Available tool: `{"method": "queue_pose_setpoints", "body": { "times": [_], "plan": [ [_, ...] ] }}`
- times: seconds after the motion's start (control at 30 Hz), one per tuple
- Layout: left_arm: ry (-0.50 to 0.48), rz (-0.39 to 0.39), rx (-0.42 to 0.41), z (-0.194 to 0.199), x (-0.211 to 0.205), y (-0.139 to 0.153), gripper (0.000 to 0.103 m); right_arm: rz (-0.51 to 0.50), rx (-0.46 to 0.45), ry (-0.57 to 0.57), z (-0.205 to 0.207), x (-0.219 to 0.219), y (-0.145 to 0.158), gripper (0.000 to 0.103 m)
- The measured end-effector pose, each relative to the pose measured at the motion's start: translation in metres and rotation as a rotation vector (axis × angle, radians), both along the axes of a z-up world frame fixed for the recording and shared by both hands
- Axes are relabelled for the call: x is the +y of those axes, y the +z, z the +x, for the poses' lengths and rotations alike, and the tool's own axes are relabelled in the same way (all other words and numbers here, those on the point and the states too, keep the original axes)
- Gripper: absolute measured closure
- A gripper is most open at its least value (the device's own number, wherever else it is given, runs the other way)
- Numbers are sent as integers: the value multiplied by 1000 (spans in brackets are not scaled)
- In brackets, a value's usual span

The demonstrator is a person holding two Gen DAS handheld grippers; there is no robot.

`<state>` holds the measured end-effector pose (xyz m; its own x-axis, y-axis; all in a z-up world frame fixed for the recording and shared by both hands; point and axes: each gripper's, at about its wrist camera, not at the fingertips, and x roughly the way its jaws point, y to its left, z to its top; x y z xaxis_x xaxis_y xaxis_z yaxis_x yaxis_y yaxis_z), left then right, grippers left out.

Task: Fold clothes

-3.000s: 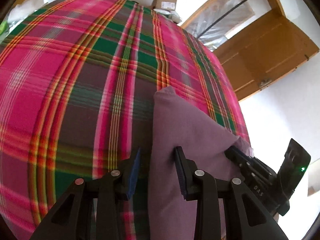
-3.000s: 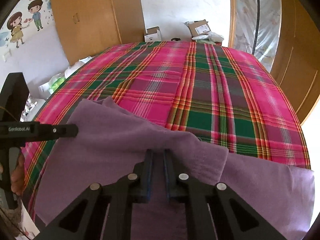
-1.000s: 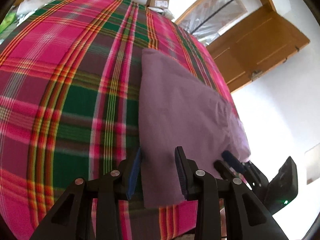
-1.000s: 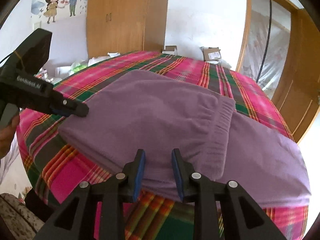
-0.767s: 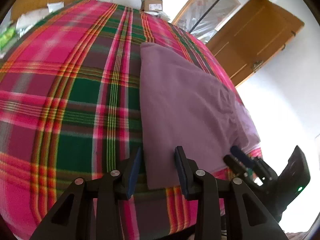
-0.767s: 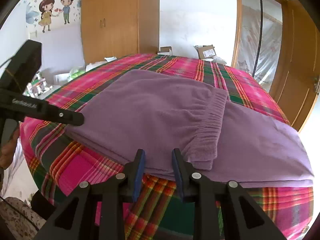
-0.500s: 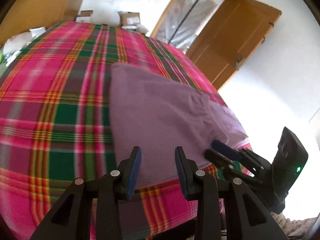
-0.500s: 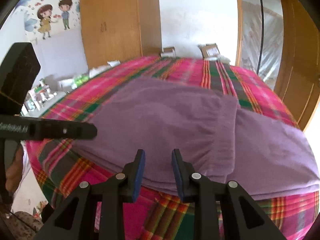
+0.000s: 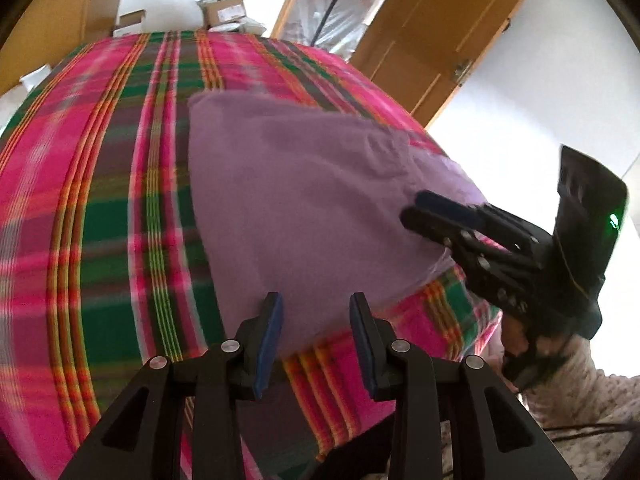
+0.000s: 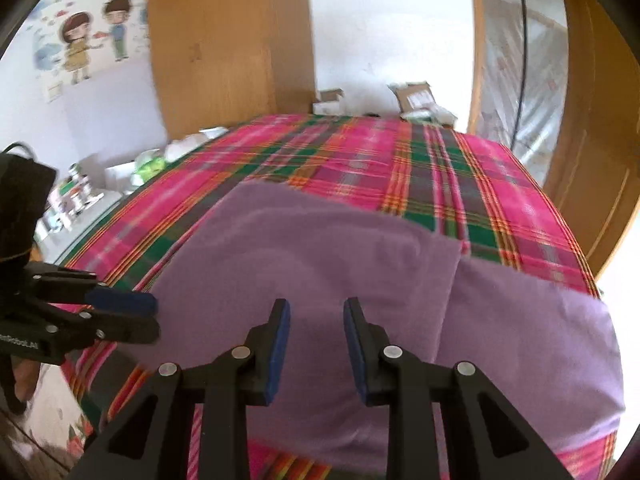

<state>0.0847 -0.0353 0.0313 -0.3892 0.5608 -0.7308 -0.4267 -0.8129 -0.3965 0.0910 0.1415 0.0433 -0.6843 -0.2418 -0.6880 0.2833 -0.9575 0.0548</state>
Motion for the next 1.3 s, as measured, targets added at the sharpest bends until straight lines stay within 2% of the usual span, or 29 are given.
{"method": "queue_pose_setpoints", "body": {
  "times": [0.13, 0.23, 0.33, 0.5, 0.6, 0.67, 0.77, 0.93, 1.17, 1.3],
  "plan": [
    [45, 29, 30, -38, -4, 18, 67, 10, -70, -44, -39, 11, 5, 75],
    [77, 41, 7, -71, -6, 25, 67, -5, -108, -57, -57, 18, 1, 75],
    [94, 36, 0, -92, -1, 22, 67, -9, -122, -50, -63, 19, -3, 75],
    [67, 59, -58, -114, 14, 12, 67, 6, -131, -33, -76, 14, -8, 75],
    [65, 46, -63, -128, 20, 5, 67, 17, -130, -48, -83, 14, -10, 75],
    [104, 68, -91, -137, 16, 2, 67, 23, -129, -61, -87, 15, -11, 75],
    [125, 90, -79, -147, 14, 4, 67, 25, -135, -78, -92, 19, -13, 76],
    [176, 133, -121, -163, 6, -8, 67, 36, -154, -91, -100, 19, -17, 76],
    [180, 179, -139, -170, 5, -16, 68, 23, -173, -101, -104, 22, -22, 75],
    [173, 170, -120, -168, 4, -16, 69, 29, -167, -102, -104, 21, -23, 75]
  ]
}}
